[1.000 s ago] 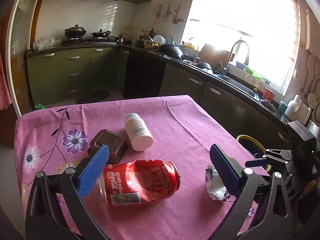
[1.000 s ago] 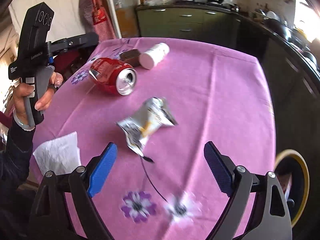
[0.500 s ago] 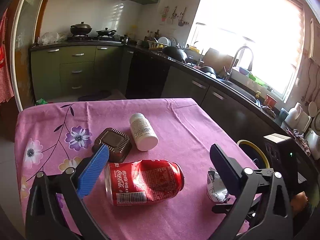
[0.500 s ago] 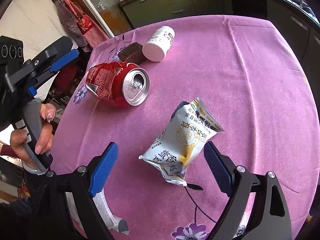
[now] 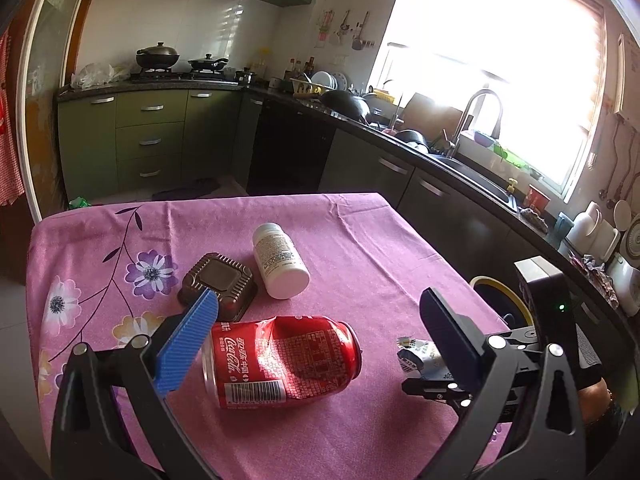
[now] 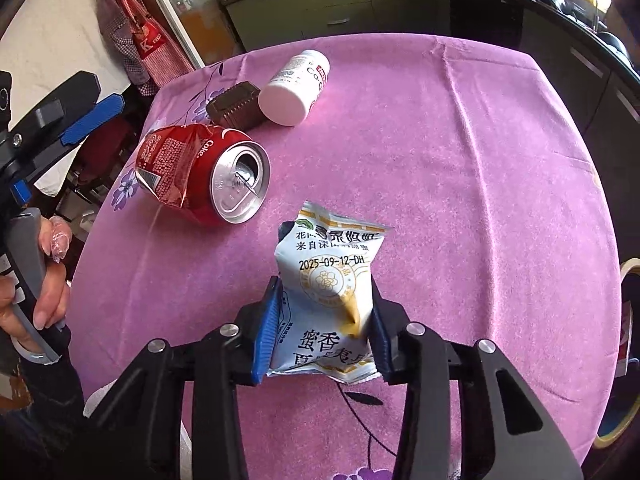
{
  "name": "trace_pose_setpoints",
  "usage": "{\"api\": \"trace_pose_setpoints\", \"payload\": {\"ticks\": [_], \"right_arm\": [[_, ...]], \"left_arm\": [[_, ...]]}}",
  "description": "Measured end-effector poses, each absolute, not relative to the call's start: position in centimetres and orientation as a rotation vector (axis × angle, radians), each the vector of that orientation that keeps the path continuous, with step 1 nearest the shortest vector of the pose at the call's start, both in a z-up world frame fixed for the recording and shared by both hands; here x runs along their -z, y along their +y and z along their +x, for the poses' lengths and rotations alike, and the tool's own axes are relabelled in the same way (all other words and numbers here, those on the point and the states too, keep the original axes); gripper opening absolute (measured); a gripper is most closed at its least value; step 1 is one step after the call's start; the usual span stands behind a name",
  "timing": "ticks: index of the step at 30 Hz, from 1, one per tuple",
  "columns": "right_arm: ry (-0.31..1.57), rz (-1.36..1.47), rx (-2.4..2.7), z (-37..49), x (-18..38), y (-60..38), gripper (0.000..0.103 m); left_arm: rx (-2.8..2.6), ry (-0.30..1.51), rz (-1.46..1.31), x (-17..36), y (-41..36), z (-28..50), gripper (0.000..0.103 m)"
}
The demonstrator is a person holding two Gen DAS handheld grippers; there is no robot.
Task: Collect trash
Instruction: 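Carry the snack wrapper over the bin and open the right tool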
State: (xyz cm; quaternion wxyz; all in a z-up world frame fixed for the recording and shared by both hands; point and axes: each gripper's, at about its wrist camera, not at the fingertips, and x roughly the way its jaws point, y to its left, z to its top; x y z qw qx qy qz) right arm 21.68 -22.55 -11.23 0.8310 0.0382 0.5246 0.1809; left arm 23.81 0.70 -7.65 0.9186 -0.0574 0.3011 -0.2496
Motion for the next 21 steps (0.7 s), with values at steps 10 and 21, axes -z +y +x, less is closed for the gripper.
{"api": "trace_pose_setpoints", "payload": {"ticks": [10, 21], "right_arm": [[1.045, 0.151, -0.293, 19.4, 8.6, -28.8, 0.040], [1.026, 0.254, 0.157, 16.4, 8.6, -46.9, 0.041]], "left_arm": [[0.516, 0.621, -0.119, 7.6, 0.7, 23.8, 0.096], [0.522, 0.627, -0.099, 7.6, 0.1, 23.6, 0.096]]}}
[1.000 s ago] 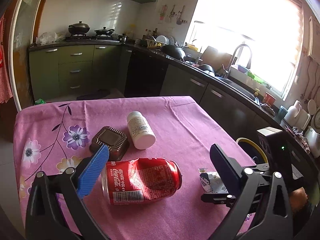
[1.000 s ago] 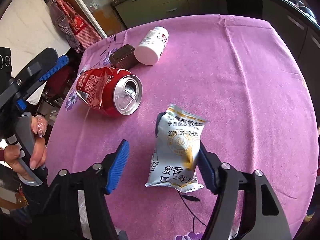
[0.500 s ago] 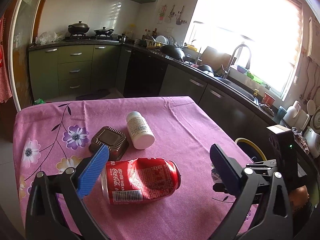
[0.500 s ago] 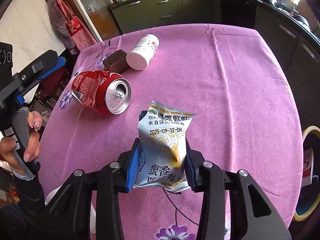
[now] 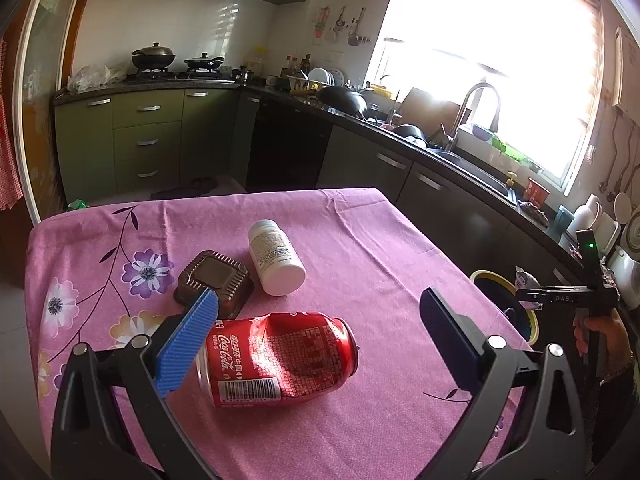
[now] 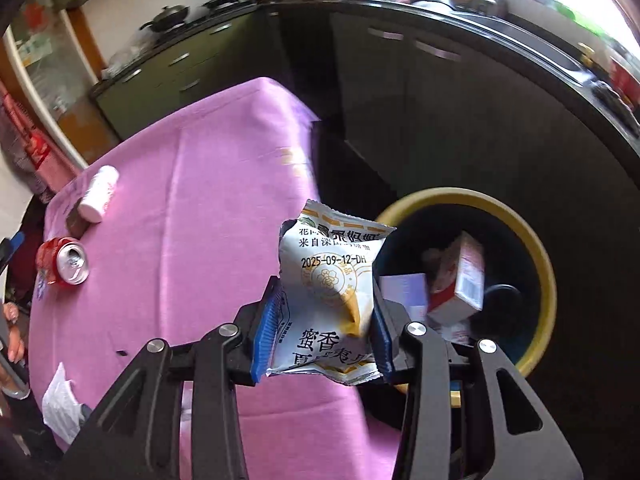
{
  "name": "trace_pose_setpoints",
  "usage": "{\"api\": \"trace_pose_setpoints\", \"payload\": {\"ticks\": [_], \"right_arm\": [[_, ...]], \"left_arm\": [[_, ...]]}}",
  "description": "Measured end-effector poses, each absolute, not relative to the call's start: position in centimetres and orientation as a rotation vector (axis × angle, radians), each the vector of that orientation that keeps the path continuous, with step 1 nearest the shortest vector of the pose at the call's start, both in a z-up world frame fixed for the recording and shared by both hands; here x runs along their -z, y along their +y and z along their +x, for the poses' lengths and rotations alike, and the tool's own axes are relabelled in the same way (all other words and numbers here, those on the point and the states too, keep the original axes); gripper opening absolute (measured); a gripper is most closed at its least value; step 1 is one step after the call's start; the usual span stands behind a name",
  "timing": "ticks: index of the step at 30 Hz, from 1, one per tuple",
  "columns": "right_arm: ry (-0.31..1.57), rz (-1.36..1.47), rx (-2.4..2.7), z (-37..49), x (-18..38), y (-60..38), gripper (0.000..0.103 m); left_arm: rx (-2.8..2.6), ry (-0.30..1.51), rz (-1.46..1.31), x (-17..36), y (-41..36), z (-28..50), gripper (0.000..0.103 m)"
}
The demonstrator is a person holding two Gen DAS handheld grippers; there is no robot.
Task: Collect trash
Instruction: 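Carry the snack wrapper over the bin and open the right tool, then lower the left tool onto the white paper napkin and pinch it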
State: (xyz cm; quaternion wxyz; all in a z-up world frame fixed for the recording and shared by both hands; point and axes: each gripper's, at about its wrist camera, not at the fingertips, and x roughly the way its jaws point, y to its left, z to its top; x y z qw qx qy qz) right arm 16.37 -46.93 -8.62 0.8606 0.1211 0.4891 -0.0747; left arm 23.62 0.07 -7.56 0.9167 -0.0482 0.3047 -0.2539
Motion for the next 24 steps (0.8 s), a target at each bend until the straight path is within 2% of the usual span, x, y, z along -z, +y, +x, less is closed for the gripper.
{"api": "trace_pose_setpoints", "payload": {"ticks": [5, 6, 7, 9, 24], "right_arm": [[1.084, 0.252, 0.242, 16.7, 11.2, -50.8, 0.042], [1.093, 0.249, 0.246, 17.0, 11.9, -51.2, 0.044], [1.094, 0.251, 0.252, 17.2, 12.3, -51.6, 0.054], [1.089, 0.255, 0.287, 17.3, 12.8, -52.5, 0.060], [0.979, 0.303, 0.225, 11.6, 9.1, -50.0, 0.068]], "left_arm": [[0.524, 0.636, -0.095, 7.9, -0.1, 23.8, 0.096], [0.525, 0.637, -0.095, 7.9, -0.2, 23.8, 0.096], [0.526, 0.637, -0.093, 7.9, -0.2, 23.7, 0.096], [0.530, 0.636, -0.088, 7.9, -0.3, 23.7, 0.096], [0.572, 0.736, -0.037, 8.9, -2.6, 22.7, 0.096]]}}
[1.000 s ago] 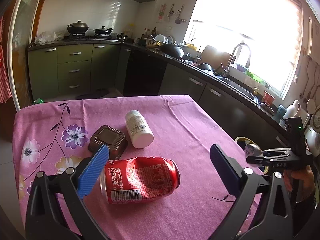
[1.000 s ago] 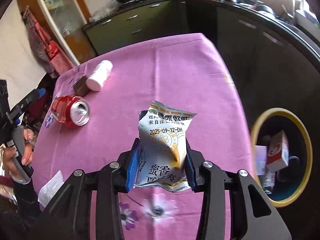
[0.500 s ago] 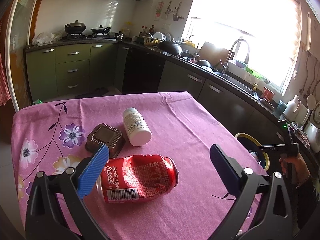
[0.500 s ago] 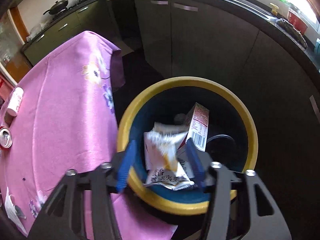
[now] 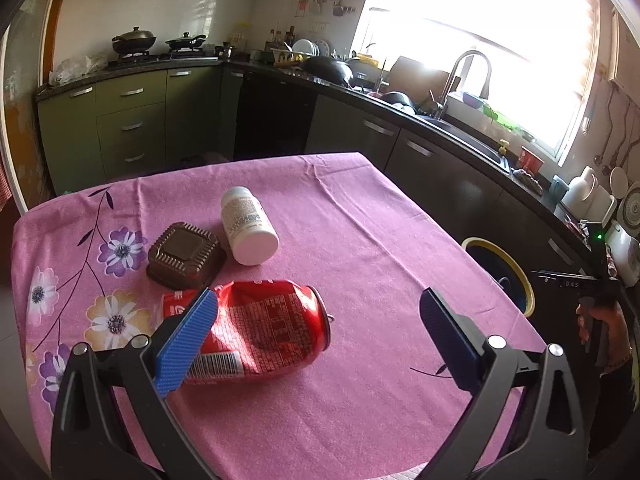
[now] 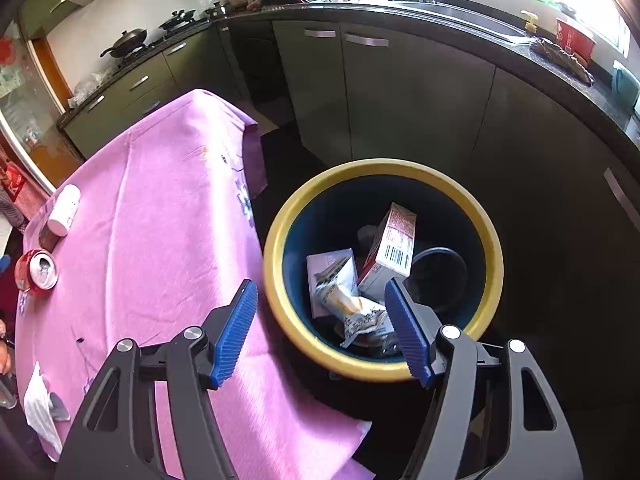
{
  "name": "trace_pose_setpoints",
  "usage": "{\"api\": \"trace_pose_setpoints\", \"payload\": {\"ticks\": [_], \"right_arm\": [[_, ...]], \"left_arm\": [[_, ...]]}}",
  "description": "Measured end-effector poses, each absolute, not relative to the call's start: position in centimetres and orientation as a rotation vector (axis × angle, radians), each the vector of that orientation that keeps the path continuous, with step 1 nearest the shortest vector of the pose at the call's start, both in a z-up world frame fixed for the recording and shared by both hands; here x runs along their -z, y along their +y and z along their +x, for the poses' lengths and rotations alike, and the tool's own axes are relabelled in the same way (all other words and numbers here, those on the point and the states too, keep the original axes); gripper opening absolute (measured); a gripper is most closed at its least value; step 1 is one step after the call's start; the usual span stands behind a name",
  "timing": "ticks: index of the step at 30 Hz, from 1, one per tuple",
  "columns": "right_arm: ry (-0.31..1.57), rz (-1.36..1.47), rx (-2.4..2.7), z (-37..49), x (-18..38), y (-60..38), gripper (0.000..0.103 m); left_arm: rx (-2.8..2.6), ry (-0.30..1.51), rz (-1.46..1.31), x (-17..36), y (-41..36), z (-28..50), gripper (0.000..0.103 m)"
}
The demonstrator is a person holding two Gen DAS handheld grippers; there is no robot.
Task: Collect trash
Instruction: 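Lower the left tool onto the white paper napkin and pinch it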
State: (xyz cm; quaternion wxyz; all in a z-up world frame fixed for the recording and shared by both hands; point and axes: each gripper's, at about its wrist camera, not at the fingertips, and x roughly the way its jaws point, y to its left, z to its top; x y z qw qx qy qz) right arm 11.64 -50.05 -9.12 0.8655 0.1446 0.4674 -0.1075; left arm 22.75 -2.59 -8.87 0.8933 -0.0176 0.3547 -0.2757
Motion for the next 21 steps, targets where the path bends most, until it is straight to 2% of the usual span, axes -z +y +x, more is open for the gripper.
{"api": "trace_pose_setpoints", "payload": {"ticks": [9, 21], "right_arm": [[0.943, 0.307, 0.168, 9.5, 8.1, -48.8, 0.070], [0.939, 0.348, 0.102, 8.5, 9.4, -49.0, 0.070]], "left_arm": [[0.610, 0.900, 0.058, 10.5, -3.1, 15.8, 0.096], [0.573, 1.020, 0.134, 12.3, -1.9, 7.7, 0.096]]}}
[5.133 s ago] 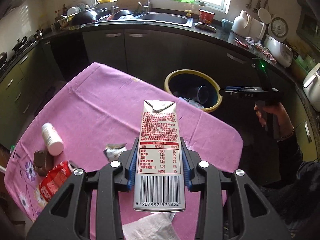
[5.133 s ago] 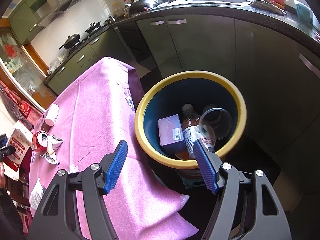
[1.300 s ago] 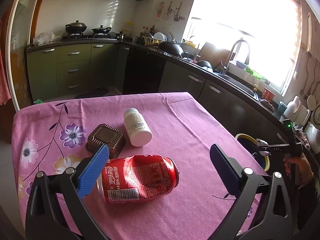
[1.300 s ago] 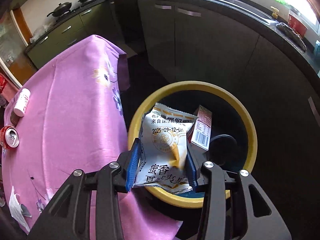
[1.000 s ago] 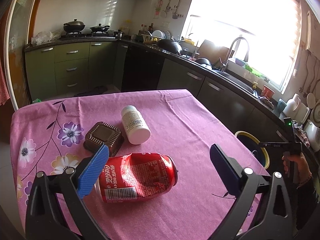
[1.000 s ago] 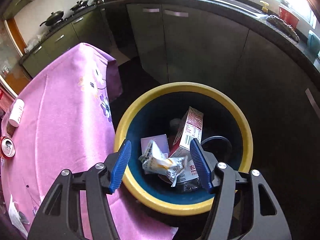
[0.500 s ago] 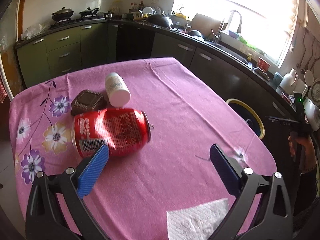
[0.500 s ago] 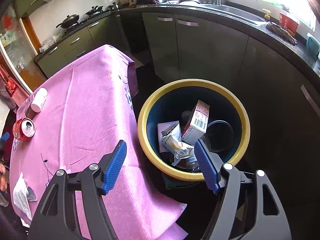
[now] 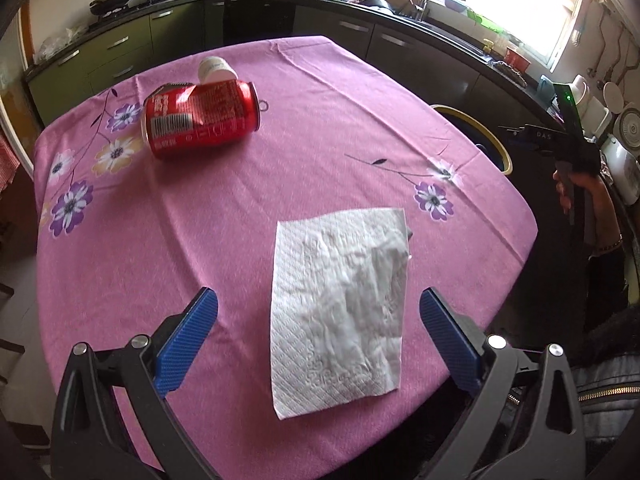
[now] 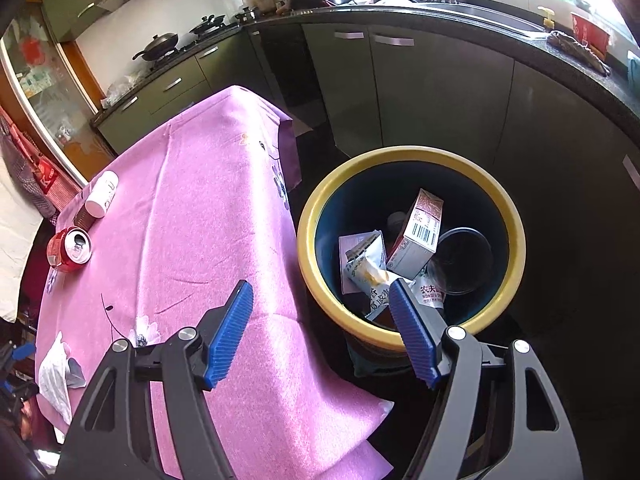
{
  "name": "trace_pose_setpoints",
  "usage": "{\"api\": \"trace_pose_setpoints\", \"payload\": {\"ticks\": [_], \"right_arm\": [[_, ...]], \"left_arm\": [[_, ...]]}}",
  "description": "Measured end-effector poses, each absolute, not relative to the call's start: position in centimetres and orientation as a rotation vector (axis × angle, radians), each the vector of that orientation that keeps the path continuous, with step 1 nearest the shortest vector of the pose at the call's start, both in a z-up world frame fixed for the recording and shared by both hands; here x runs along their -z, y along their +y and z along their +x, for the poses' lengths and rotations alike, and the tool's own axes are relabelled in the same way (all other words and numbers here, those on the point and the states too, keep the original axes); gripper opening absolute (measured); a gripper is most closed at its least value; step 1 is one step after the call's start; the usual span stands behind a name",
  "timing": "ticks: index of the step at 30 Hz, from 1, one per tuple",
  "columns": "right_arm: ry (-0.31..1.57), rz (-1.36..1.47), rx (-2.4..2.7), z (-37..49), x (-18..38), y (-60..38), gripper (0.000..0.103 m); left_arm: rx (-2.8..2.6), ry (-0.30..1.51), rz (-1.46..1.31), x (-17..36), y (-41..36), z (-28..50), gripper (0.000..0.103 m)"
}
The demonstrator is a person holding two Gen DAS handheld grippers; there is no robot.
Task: Collect trash
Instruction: 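Lower the left tool onto the white paper napkin and pinch it, then carry the napkin over the bin and open the left tool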
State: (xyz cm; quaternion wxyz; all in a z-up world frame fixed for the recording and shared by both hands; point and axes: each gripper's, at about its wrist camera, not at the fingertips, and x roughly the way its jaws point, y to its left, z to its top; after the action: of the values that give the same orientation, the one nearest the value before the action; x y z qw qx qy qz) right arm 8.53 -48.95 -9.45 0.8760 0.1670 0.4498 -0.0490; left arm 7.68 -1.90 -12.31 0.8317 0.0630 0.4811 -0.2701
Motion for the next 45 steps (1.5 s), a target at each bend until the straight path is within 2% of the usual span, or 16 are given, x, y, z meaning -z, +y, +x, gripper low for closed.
{"api": "trace_pose_setpoints", "payload": {"ticks": [9, 10, 14, 15, 17, 19, 24, 31, 45], "right_arm": [[0.919, 0.364, 0.070, 7.5, 9.4, -48.9, 0.070], [0.915, 0.366, 0.069, 7.3, 9.4, -49.0, 0.070], [0.904, 0.380, 0.066, 6.9, 9.3, -49.3, 0.070], [0.902, 0.383, 0.063, 6.9, 9.4, -49.3, 0.070], [0.900, 0.384, 0.057, 6.8, 9.4, -49.2, 0.070], [0.897, 0.385, 0.049, 6.7, 9.4, -49.1, 0.070], [0.893, 0.386, 0.041, 6.5, 9.3, -49.0, 0.070], [0.883, 0.395, 0.035, 6.1, 9.4, -49.2, 0.070], [0.878, 0.413, 0.037, 5.7, 9.6, -50.0, 0.070]], "left_arm": [[0.546, 1.137, 0.091, 14.8, -2.2, 6.4, 0.096], [0.539, 1.144, 0.084, 14.9, -2.1, 6.3, 0.093], [0.495, 1.167, 0.059, 15.3, -1.4, 6.2, 0.050], [0.482, 1.169, 0.057, 15.3, -1.2, 6.2, 0.044], [0.471, 1.182, 0.036, 15.4, -0.7, 6.3, 0.017], [0.475, 1.194, 0.013, 15.3, -0.3, 6.1, 0.008], [0.485, 1.190, 0.048, 14.5, -0.4, 4.9, 0.005], [0.524, 1.119, 0.052, 10.3, 0.0, 4.3, 0.001], [0.601, 0.950, 0.165, 4.6, -4.2, 6.3, 0.001]]}}
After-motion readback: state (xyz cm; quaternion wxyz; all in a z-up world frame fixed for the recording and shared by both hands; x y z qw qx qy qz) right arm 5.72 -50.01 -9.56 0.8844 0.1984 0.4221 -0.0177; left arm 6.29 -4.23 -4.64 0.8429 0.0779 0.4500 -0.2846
